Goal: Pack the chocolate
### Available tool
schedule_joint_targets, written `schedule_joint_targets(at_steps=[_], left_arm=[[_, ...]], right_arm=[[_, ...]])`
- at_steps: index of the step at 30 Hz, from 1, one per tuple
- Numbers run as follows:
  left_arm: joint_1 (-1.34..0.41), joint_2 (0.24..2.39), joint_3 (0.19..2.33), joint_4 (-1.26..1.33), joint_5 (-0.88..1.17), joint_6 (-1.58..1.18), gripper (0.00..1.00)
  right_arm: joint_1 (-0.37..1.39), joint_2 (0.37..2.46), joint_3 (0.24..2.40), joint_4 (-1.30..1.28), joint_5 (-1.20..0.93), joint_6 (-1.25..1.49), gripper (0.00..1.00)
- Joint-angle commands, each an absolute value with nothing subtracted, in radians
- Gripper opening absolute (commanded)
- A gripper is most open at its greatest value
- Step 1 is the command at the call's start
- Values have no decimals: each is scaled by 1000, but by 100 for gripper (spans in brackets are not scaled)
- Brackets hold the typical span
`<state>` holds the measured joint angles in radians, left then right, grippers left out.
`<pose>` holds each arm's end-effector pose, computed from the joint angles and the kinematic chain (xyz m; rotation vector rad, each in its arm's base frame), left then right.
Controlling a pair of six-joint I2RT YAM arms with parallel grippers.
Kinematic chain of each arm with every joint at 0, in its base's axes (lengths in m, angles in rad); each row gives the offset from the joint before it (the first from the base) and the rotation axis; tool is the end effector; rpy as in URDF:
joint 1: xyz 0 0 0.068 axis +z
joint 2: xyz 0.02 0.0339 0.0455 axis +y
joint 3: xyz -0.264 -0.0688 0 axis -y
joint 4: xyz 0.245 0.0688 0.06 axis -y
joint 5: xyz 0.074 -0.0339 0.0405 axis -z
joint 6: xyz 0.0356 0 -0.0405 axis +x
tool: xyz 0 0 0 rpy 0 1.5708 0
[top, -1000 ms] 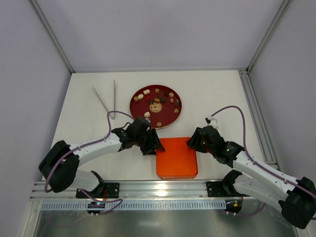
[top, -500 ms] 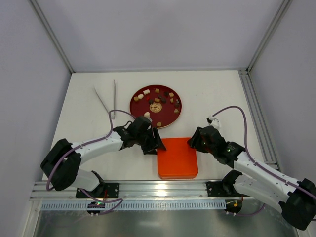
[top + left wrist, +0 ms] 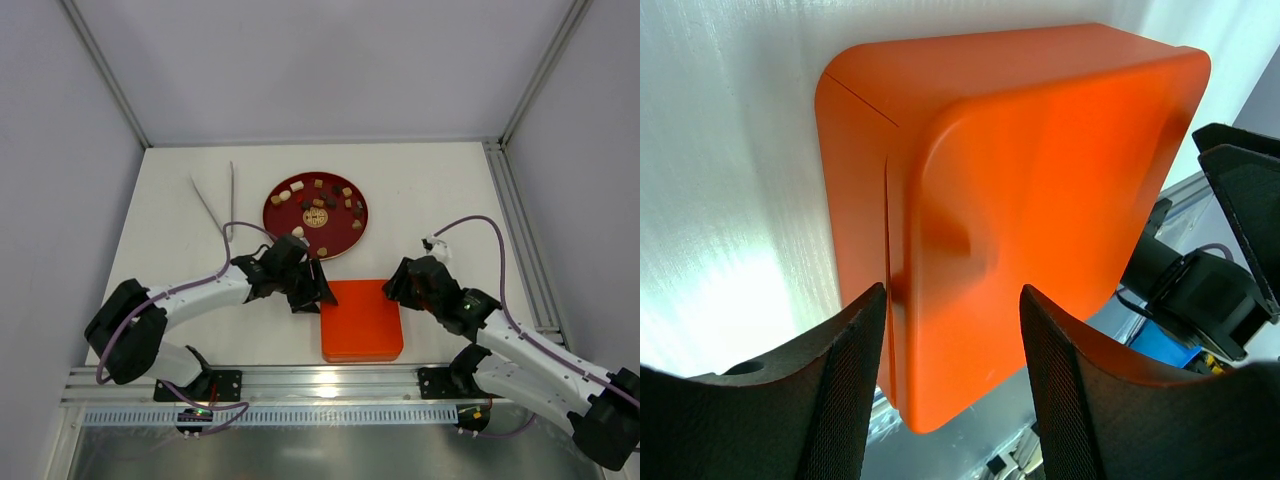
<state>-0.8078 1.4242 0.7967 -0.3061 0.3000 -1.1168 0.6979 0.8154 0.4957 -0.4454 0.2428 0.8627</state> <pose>0.1854 -0.2091 0.1926 -0.2973 2.8293 -1.0144 0.1348 0.1019 0.2105 0.3165 2.3417 0.5028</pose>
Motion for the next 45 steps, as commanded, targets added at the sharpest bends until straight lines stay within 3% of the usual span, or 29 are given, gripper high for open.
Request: schedule_joint_targets(at_steps=[1, 25, 45], left_arm=[[-813, 1424, 825, -301, 324, -1101, 56], [-789, 1329, 769, -345, 302, -1055, 67], [-807, 1295, 690, -333, 445, -1017, 67]], right_arm=[[698, 792, 525, -442, 279, 854, 52], [696, 681, 469, -508, 233, 854, 60], [696, 546, 396, -591, 45, 897, 61]])
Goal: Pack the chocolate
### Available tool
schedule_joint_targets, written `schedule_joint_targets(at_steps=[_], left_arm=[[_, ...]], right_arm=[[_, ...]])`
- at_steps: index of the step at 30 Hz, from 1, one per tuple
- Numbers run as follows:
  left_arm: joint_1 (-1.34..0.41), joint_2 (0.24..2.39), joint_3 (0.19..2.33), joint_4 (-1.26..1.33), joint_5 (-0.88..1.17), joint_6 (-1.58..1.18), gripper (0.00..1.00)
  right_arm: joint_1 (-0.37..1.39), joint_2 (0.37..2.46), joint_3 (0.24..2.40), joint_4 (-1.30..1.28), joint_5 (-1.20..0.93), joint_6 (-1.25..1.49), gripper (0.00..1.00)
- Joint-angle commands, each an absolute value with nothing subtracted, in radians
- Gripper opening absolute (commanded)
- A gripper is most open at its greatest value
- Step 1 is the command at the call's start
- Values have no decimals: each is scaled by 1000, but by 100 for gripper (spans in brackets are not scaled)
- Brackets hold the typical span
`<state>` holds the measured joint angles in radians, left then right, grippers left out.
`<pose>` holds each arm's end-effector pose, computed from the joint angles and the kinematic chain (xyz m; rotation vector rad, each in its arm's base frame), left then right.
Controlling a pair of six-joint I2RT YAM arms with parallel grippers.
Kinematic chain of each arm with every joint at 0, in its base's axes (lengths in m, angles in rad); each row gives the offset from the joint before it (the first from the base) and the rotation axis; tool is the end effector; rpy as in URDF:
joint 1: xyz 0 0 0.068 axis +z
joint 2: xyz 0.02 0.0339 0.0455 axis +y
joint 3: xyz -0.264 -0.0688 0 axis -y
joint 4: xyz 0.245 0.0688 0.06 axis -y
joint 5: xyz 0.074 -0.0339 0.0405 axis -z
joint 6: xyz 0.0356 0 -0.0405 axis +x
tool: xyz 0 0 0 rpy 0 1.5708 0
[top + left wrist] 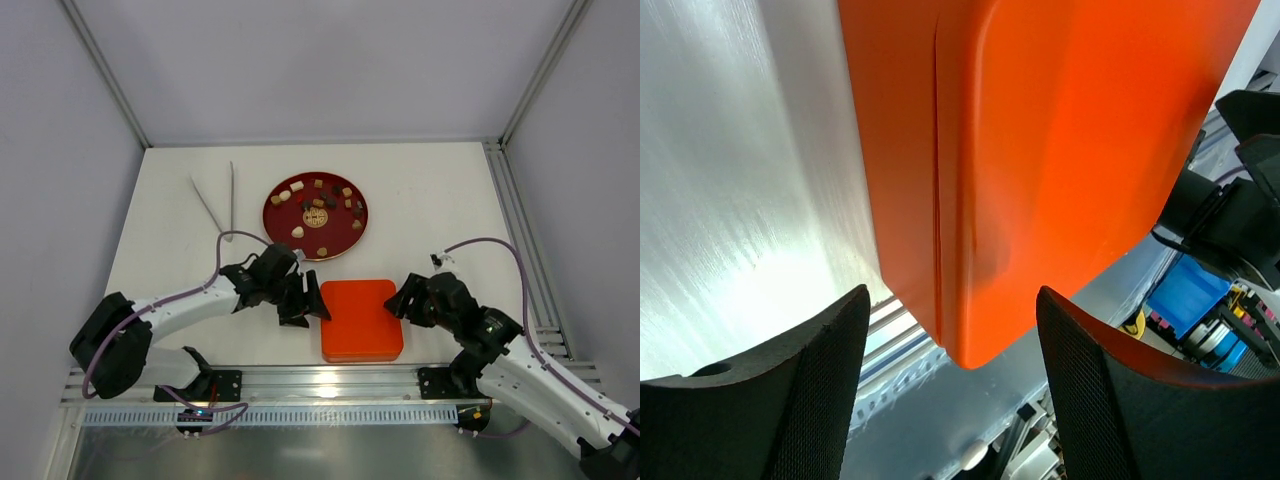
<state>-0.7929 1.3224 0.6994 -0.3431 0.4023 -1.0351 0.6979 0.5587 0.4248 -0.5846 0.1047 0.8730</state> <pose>0.1654 -0.1877 0.1873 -0.1666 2.8900 -1.0733 0.1015 0.0803 0.2082 0.2649 2.3694 0.6768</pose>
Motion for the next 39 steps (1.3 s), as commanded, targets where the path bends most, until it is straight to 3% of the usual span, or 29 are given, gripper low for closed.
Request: schedule_joint_targets(at_steps=[1, 23, 30, 39], left_arm=[[-810, 1296, 683, -319, 446, -1025, 66], [-858, 1333, 589, -164, 483, -1100, 59], [-809, 1367, 586, -135, 500, -1094, 56], [-700, 1433, 666, -150, 546, -1022, 50]], right_arm=[[696, 543, 388, -588, 37, 902, 61], [741, 526, 330, -594, -20, 966, 59], [761, 661, 342, -489, -18, 957, 51], [761, 905, 445, -342, -20, 899, 51]])
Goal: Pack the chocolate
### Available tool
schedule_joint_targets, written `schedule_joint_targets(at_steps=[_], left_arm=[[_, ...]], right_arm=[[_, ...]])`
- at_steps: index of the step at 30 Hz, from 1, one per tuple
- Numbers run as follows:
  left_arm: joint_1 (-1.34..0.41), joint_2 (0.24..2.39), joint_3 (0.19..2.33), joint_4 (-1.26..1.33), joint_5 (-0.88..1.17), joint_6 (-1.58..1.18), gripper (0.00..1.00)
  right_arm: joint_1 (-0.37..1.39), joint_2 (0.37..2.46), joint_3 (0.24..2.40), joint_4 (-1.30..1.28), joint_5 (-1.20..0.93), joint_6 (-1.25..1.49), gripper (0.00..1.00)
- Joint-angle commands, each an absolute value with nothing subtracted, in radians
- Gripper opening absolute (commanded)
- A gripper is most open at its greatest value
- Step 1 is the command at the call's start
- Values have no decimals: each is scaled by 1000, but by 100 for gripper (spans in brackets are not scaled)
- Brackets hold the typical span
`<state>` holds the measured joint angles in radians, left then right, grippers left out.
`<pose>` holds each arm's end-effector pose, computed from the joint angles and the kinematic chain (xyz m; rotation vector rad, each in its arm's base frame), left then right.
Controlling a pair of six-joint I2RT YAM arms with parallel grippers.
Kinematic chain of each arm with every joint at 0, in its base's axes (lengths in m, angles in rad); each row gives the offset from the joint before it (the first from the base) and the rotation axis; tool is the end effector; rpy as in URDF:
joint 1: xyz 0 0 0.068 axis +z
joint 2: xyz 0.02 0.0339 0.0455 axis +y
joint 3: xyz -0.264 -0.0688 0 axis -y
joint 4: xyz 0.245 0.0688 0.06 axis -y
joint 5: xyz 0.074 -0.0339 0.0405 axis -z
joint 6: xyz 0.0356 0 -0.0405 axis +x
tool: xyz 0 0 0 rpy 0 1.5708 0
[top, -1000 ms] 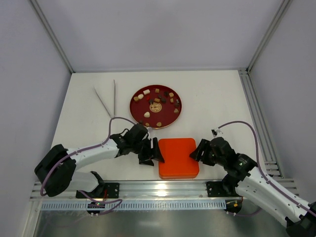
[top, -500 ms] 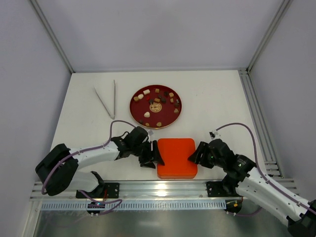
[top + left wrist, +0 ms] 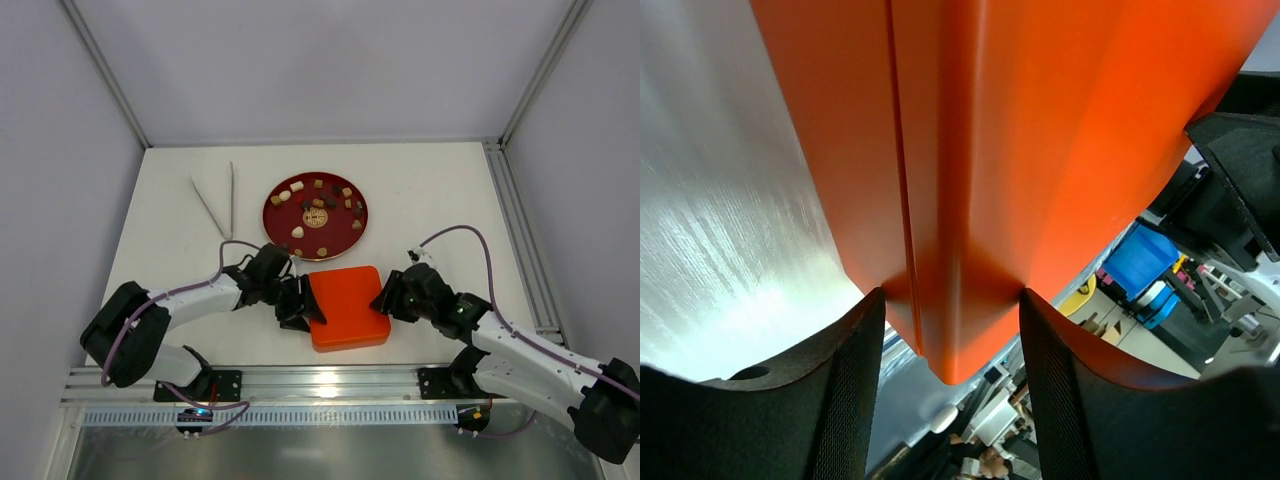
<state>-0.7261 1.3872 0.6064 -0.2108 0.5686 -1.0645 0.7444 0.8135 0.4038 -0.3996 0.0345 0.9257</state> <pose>0.1705 -0.1770 0.1562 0.2329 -2.8224 1.1716 0.1206 0.1095 0.1835 0.2447 2.5009 0.7165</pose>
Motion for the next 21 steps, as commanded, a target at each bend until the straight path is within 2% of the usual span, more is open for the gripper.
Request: schedule_joint_targets(at_steps=[1, 6, 8, 16, 21], left_arm=[[-687, 1452, 675, -152, 549, -1016, 49], [-686, 1485, 729, -169, 569, -988, 45], [-684, 1476, 736, -190, 569, -976, 45], [-683, 1422, 755, -242, 607, -948, 61], [-681, 1367, 729, -271, 615, -945, 63]], right_arm=[[761, 925, 455, -327, -23, 881, 51], [759, 996, 483, -304, -44, 868, 52], [759, 983, 479, -313, -44, 868, 56], [759, 893, 482, -400, -18, 856, 63], [759, 864, 469, -426, -18, 857, 68]])
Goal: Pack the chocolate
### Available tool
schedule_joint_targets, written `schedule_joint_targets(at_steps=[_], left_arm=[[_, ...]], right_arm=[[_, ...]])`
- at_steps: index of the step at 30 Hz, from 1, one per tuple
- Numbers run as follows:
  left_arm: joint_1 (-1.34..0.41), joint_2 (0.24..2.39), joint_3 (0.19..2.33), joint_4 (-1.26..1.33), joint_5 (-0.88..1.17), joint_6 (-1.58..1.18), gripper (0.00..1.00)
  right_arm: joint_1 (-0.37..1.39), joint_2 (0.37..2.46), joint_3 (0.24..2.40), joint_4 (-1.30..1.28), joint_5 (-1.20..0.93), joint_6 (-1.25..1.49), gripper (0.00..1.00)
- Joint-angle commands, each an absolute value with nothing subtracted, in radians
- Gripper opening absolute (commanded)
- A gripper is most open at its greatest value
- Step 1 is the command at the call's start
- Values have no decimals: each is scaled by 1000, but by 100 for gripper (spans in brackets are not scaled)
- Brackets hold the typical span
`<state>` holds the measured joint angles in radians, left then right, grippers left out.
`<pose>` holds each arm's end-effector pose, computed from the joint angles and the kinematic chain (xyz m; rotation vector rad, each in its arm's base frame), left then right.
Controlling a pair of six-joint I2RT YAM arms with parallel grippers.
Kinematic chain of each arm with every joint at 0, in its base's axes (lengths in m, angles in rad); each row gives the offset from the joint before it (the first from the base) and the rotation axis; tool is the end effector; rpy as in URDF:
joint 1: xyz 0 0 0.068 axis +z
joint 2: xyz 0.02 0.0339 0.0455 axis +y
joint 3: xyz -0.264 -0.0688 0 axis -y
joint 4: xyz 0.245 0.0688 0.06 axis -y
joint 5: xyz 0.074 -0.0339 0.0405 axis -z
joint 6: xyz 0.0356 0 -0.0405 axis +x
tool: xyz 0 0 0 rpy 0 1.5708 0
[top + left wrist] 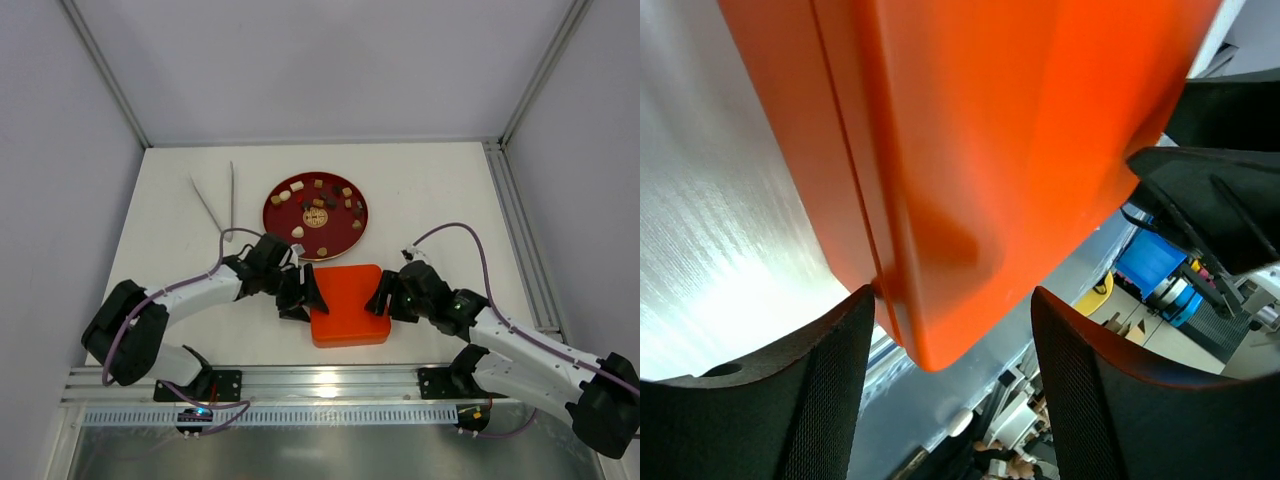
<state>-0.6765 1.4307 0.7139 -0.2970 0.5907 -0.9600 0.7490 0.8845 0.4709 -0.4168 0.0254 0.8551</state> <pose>0.1919 -0.1795 0.1713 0.1569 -2.8519 1.1856 0.1288 0.1186 0.1933 0.1463 2.5208 0.6821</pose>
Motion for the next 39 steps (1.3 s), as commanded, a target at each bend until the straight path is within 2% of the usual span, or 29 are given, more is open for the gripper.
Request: schedule_joint_targets(at_steps=[1, 9, 13, 27, 31, 39], left_arm=[[-683, 1362, 724, -275, 617, -943, 63], [-689, 1304, 660, -304, 614, -954, 64], [-707, 1295, 647, -305, 600, -966, 65], [-787, 1279, 600, -244, 537, -1065, 66], [-798, 1275, 568, -219, 528, -1092, 64], [-799, 1278, 534, -207, 503, -1112, 58]], right_arm=[[759, 858, 469, -431, -18, 854, 69], [756, 790, 450, -498, -14, 859, 81], [746, 749, 428, -512, -47, 871, 83], [744, 655, 295, -456, -158, 1002, 80], [744, 647, 268, -430, -149, 1023, 73], [744, 629, 262, -477, -98, 1016, 70]])
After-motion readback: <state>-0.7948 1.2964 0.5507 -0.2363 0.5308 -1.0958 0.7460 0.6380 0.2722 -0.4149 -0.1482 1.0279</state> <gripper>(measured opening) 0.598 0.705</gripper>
